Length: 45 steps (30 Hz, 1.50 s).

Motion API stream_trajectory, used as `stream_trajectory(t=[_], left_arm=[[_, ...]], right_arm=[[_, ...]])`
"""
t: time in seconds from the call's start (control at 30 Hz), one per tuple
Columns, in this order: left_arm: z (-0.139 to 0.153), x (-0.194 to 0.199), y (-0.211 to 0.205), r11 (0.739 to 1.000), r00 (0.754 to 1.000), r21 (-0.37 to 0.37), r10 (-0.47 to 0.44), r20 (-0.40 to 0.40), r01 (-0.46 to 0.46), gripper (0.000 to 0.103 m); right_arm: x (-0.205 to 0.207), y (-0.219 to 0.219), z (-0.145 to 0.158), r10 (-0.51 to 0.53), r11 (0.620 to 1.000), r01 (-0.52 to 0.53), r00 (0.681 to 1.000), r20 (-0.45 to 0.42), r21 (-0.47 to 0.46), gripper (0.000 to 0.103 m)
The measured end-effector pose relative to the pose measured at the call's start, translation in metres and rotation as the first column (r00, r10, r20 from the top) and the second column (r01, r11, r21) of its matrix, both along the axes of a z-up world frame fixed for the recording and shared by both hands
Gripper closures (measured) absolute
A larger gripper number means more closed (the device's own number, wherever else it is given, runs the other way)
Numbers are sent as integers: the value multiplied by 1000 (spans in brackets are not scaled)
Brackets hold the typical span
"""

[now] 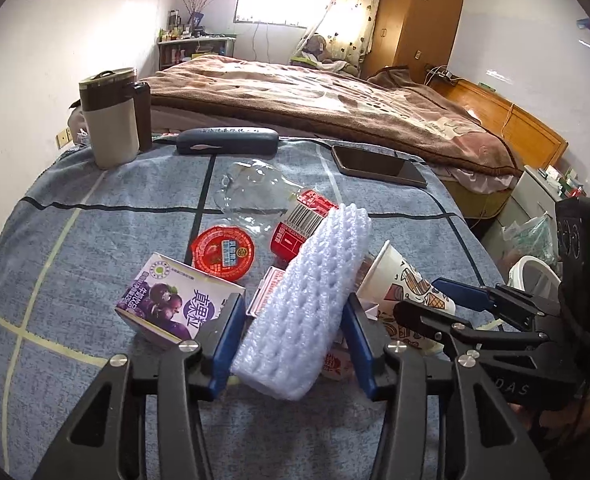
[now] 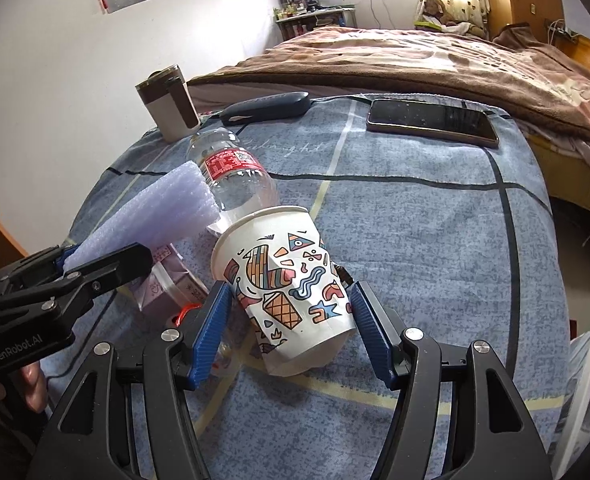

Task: Collect trash
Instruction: 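Grasp the foam net sleeve with the left tool while the right tool grasps the patterned paper cup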

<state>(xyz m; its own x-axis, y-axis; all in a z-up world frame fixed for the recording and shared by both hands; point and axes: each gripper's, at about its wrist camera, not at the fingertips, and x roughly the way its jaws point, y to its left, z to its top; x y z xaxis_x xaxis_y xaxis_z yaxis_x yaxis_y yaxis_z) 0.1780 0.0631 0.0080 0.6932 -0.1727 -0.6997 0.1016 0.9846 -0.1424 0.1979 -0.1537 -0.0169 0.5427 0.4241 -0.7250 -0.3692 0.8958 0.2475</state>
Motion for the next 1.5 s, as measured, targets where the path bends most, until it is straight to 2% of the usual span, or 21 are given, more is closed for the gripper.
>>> stream_trajectory(t=[0.07,0.3,1.17,1.2,1.23,1.27,1.33,1.43,1.5], left_arm=[[1,-1,-1,1000,1000,6,3,6,-3,59],[2,-9,-1,1000,1000,8,10,26,-11,65],[-1,-56,-8,1000,998,-7,29,53,-29,66],[-2,-54,-6,999,998,-16,34,45,-34,65],[-1,-50,-4,999,999,-35,40,29,-39,60],[-1,-48,-2,998,999,-53,43,24,-42,46],[1,-47,1,996,997,-62,66,35,-64,36],[8,-45,0,996,994,-24,84,73,-82,36],[9,-40,-1,996,994,-16,92,66,-91,36]], right_arm=[[-1,-1,0,5,1000,-5,1000,-3,9,42],[-7,-3,-1,-4,1000,4,1000,5,18,47],[-43,-39,7,-113,990,109,993,38,88,49],[-42,-38,7,-115,990,112,993,38,89,49],[-42,-39,6,-119,989,115,992,36,90,49],[-43,-39,6,-119,989,115,992,36,91,49],[-45,-41,6,-119,989,116,992,36,89,49],[-46,-44,6,-126,988,122,991,37,91,49],[-46,-45,7,-130,987,126,991,36,97,49]])
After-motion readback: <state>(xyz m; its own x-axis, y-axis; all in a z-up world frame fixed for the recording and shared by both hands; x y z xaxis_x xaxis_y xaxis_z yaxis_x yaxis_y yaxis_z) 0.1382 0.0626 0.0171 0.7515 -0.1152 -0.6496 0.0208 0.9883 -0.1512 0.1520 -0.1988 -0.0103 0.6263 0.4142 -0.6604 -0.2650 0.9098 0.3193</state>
